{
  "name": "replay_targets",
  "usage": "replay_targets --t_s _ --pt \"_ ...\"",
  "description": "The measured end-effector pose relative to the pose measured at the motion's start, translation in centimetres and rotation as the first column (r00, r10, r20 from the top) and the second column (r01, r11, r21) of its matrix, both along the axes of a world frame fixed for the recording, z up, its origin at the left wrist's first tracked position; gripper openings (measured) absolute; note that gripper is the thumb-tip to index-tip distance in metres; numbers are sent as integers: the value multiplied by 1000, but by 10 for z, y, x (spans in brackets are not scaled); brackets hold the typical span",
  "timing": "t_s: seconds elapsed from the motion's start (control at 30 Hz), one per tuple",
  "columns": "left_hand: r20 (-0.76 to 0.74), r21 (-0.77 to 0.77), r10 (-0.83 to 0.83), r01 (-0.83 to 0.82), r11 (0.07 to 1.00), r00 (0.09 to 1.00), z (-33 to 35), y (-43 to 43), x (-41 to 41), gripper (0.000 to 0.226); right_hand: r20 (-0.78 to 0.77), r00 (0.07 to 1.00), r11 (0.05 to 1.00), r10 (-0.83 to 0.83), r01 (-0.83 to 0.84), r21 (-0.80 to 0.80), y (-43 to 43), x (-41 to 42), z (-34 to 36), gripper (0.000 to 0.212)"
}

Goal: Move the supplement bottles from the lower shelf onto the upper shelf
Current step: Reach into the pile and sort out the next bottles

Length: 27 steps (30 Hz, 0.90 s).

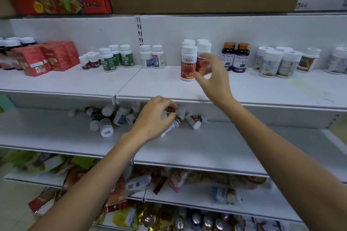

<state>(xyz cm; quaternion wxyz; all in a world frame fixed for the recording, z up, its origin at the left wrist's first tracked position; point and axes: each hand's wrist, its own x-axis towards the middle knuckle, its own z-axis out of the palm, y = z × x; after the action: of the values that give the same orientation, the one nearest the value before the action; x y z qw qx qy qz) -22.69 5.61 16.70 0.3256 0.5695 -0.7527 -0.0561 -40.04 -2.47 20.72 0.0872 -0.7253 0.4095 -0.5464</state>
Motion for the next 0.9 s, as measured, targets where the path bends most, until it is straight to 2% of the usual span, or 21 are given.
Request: replay_targets --t_s 0.17,0.37,0.73,0.9 --pt "-43 91 -3 7 996 999 -42 27 0 23 17 999 991 51 -53 122 56 -10 -47 26" --pt "-86 212 -11 29 977 996 -97 46 -1 22 14 999 935 40 -42 353 76 -28 -123 19" --pt "-97 268 86 -57 962 992 -144 -19 10 24 -8 1000 823 -26 26 567 1 -36 -203 21" --pt "-144 254 157 -117 960 977 -167 -81 9 24 -43 993 833 -107 113 541 -53 -47 -235 17"
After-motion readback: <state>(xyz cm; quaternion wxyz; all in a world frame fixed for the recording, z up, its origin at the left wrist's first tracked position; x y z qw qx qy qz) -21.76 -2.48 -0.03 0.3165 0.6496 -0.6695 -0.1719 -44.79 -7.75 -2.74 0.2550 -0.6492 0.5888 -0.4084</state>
